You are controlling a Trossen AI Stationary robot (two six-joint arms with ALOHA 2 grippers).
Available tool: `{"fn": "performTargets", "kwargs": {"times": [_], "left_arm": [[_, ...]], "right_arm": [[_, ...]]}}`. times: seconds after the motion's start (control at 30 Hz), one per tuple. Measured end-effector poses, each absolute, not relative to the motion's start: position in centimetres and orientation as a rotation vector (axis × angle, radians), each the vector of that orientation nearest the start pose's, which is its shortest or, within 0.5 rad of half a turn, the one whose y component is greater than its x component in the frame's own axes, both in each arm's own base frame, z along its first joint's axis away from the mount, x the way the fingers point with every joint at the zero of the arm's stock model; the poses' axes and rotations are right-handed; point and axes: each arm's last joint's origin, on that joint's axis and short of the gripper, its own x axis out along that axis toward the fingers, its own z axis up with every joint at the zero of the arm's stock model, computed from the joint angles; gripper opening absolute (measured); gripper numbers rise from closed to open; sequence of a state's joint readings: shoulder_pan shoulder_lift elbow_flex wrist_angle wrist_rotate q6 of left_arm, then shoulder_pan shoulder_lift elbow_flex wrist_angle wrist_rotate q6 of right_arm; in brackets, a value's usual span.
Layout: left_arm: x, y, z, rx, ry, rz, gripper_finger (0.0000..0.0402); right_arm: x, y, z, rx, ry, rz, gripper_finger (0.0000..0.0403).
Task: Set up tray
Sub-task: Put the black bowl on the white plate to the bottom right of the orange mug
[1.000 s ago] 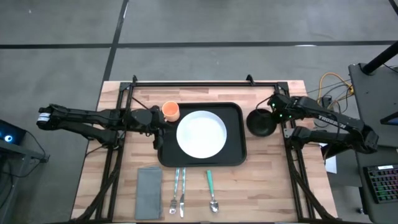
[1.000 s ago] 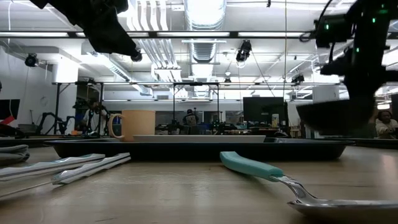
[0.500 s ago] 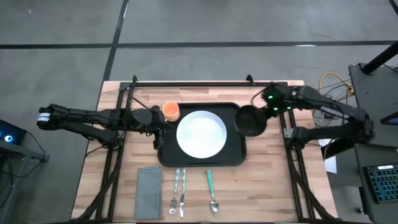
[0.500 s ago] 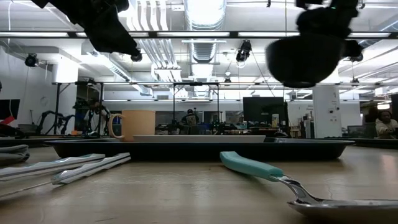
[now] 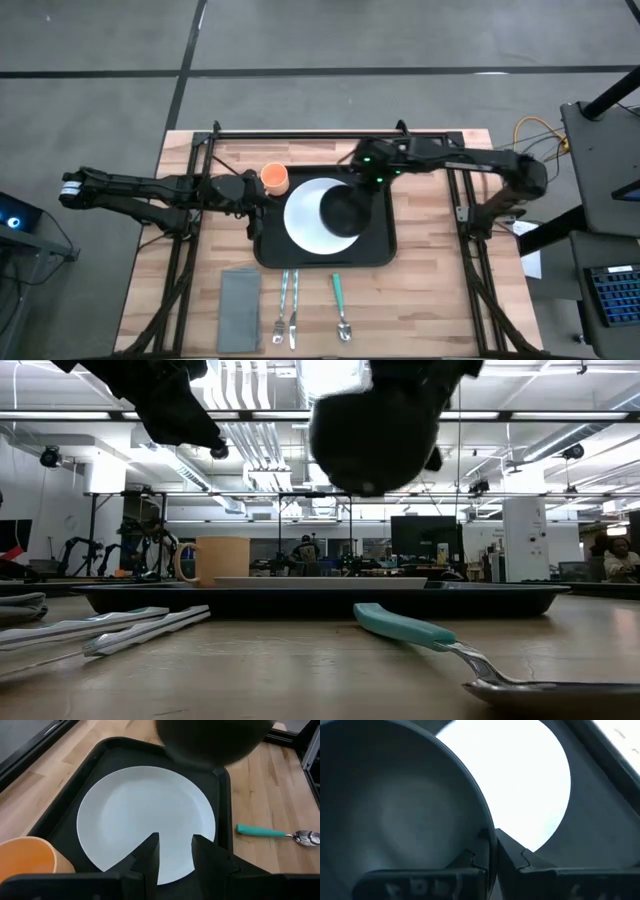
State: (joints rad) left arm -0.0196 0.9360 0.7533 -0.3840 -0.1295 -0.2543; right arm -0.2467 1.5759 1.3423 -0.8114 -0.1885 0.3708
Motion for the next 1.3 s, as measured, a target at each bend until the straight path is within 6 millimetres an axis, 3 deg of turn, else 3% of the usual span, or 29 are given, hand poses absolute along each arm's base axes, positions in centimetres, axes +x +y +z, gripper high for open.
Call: {"fn": "performTargets", "kwargs": {"times": [0.3, 0.6, 0.83, 1.3], "left_arm": [[19.7, 0.0, 27.9, -0.205, 0.548, 0.179, 0.0095], [19.7, 0.0, 27.9, -0.205, 0.548, 0.178, 0.0095], [19.7, 0.0, 27.8, -0.218, 0.549, 0.182, 0.0095], [19.7, 0.0, 27.8, -0.218, 0.550, 0.183, 0.0095]], "right_arm": [[36.5, -9.5, 23.5, 0.510, 1.172, -0.187, 0.0008], [40.3, -11.4, 22.9, 0.409, 1.176, -0.149, 0.0008], [41.0, -12.0, 21.2, 0.358, 1.286, -0.168, 0.0008], [41.7, -12.7, 20.9, 0.255, 1.228, -0.174, 0.0008]]}}
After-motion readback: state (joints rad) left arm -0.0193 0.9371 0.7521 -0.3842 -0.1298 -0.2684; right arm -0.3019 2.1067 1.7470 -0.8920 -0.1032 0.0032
